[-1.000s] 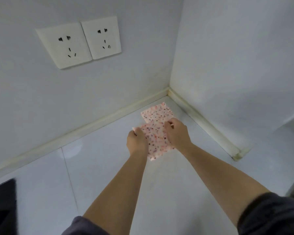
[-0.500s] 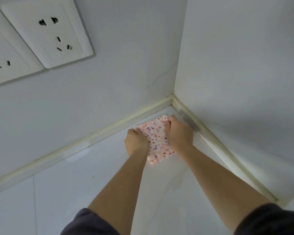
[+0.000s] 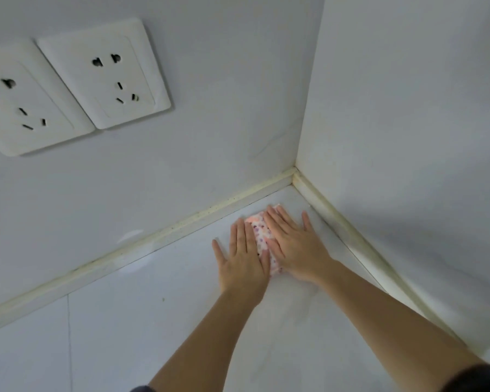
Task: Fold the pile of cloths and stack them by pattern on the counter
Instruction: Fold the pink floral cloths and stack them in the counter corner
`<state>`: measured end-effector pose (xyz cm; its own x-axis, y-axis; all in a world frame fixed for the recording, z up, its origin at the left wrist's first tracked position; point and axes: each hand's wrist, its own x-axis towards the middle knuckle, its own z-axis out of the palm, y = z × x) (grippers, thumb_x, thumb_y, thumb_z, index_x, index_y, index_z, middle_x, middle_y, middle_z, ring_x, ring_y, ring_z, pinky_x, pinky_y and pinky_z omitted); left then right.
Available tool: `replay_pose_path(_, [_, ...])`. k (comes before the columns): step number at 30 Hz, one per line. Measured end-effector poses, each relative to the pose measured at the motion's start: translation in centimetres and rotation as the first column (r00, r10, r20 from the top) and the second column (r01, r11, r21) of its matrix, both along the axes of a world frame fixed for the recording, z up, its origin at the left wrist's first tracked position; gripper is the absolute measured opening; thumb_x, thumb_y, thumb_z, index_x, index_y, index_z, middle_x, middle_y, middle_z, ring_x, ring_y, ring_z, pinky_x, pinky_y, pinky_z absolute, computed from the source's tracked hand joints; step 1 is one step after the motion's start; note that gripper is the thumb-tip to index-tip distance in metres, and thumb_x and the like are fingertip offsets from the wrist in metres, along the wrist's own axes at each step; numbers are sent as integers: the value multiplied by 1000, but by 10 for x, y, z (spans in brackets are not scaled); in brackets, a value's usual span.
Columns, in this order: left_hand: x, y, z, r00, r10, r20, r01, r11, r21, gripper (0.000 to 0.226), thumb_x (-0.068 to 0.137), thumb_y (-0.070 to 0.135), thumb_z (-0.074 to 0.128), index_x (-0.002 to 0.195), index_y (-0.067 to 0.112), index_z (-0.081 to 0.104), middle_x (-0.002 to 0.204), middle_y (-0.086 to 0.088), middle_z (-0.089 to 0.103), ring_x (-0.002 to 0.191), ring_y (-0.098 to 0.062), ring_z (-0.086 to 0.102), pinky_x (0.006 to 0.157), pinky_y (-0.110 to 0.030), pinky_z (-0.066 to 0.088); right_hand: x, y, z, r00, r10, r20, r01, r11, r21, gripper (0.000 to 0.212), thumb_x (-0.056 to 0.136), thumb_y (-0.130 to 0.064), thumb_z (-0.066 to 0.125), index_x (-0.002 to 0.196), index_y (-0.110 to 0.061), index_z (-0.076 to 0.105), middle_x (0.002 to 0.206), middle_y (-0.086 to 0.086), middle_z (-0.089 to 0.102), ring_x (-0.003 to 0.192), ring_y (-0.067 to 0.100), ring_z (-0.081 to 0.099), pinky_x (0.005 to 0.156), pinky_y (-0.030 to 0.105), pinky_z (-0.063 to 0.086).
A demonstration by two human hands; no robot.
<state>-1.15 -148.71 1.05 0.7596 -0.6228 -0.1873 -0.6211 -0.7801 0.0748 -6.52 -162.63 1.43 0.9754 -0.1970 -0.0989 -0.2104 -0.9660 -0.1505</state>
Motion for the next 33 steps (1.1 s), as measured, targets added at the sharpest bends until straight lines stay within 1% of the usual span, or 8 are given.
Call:
replay_pose_path(3, [4, 0, 15, 994, 0, -114, 6, 998, 57, 67, 94, 48, -10, 148, 10, -21, 156, -4, -28, 142, -16, -27, 117, -56, -3, 4, 1, 2, 998, -17, -60, 13, 998, -65, 89, 75, -54, -37, 153, -19, -11, 162, -4, -13, 147, 13, -16, 116, 55, -2])
replay_pose_path(6, [-4, 23, 35, 984, 11, -178, -4, 999, 41, 66, 101, 47, 11, 150, 11, -16, 158, -6, -22, 146, -20, -19, 117, -56, -5, -2, 18, 13, 986, -166, -21, 165, 986, -33, 67, 95, -49, -6, 155, -19, -2, 163, -3, -5, 149, 16, -8, 116, 56, 3])
replay_pose_path(11, [-42, 124, 60, 977, 102, -187, -134, 976, -170, 61, 102, 40, 22, 153, 17, -2, 162, 0, -6, 148, -16, -9, 120, -44, -2, -21, 93, 53, 931, -293, 217, 205, 913, 352, 64, 97, -29, 48, 153, -25, 19, 162, 0, 12, 150, 19, 3, 118, 51, 3])
replay_pose_path(14, [-67, 181, 71, 961, 162, -223, -224, 931, -289, 56, 102, 35, 29, 153, 18, 12, 161, 1, 6, 148, -15, -3, 120, -43, 1, -37, 148, 73, 922, -319, 220, 162, 833, 529, 65, 96, -24, 52, 153, -23, 21, 161, 2, 14, 150, 19, 5, 119, 51, 6])
replay_pose_path(19, [-130, 310, 97, 955, 202, -218, -288, 808, -514, 51, 97, 36, 30, 145, 18, 33, 153, 0, 32, 145, -17, 18, 118, -43, 8, -91, 280, 99, 947, -257, 191, 96, 797, 597, 62, 95, -19, 52, 151, -22, 25, 160, 2, 18, 149, 19, 8, 120, 48, 3])
replay_pose_path(22, [-164, 392, 109, 958, 232, -169, -286, 797, -531, 56, 92, 42, 23, 142, 20, 35, 147, 0, 40, 142, -18, 26, 117, -45, 12, -127, 348, 105, 966, -196, 168, 56, 794, 605, 62, 94, -20, 53, 151, -23, 26, 160, 0, 19, 149, 17, 9, 118, 46, 1])
replay_pose_path(27, [-211, 537, 130, 949, 314, -14, -271, 794, -545, 43, 95, 30, 41, 137, 17, 40, 140, -2, 47, 136, -23, 37, 112, -52, 29, -184, 462, 118, 964, -174, 198, 11, 778, 629, 61, 95, -18, 54, 150, -24, 28, 158, -4, 24, 148, 14, 14, 120, 43, 1])
replay_pose_path(33, [-261, 665, 147, 868, 488, -97, -436, 653, -619, 35, 96, 24, 49, 131, 19, 47, 138, 5, 48, 137, -15, 35, 118, -49, 17, -211, 579, 138, 976, -11, 218, -125, 791, 599, 60, 96, -19, 53, 150, -27, 27, 157, -7, 26, 147, 12, 18, 121, 45, 12])
